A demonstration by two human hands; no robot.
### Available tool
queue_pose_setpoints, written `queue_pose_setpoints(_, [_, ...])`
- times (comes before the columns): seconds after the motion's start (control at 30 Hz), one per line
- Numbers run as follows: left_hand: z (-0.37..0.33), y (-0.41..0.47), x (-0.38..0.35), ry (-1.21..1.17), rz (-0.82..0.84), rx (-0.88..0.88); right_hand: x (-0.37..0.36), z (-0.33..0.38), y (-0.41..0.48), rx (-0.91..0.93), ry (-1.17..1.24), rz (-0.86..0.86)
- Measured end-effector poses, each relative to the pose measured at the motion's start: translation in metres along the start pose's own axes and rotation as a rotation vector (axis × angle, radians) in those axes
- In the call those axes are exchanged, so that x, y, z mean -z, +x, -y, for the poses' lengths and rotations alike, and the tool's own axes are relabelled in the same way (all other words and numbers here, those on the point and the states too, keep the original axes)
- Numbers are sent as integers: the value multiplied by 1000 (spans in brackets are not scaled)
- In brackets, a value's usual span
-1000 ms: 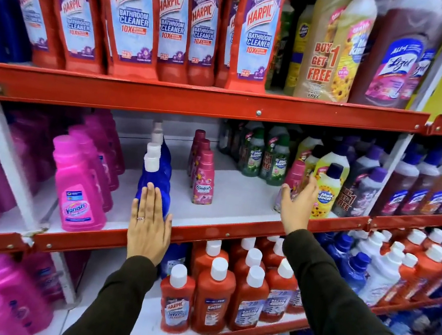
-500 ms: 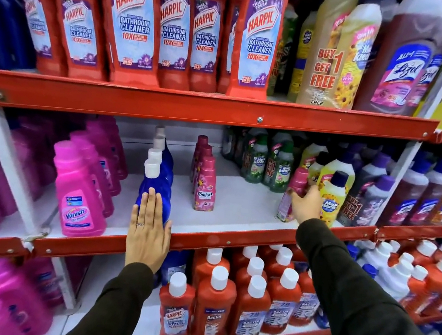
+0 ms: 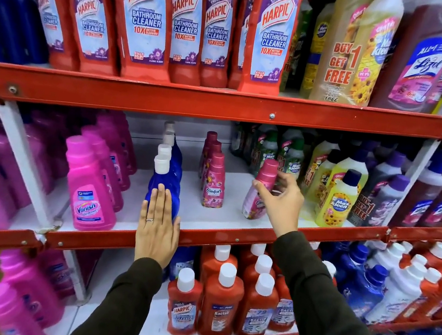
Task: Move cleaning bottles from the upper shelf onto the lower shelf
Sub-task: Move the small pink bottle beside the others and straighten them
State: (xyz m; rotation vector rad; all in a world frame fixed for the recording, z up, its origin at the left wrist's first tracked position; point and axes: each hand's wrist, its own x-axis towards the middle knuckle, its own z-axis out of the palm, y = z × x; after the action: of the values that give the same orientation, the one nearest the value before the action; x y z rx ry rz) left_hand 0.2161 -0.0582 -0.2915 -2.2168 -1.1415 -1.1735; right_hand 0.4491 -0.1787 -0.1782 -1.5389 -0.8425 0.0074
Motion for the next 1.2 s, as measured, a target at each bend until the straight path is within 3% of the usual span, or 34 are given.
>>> queue_pose_setpoints(0.43, [0, 0, 3, -24, 39, 22, -68, 10, -33, 41, -44, 151])
queue_pose_setpoints(0.93, [0, -1, 2, -75, 74, 40, -81, 5, -36, 54, -58, 168])
queue_pose_setpoints(1.07, [-3, 0, 9, -77, 102, 52, -72, -3, -44, -61, 22, 261])
queue_pose_setpoints(1.2, [-11, 0, 19, -232, 149, 111, -60, -13, -53, -268, 272, 366])
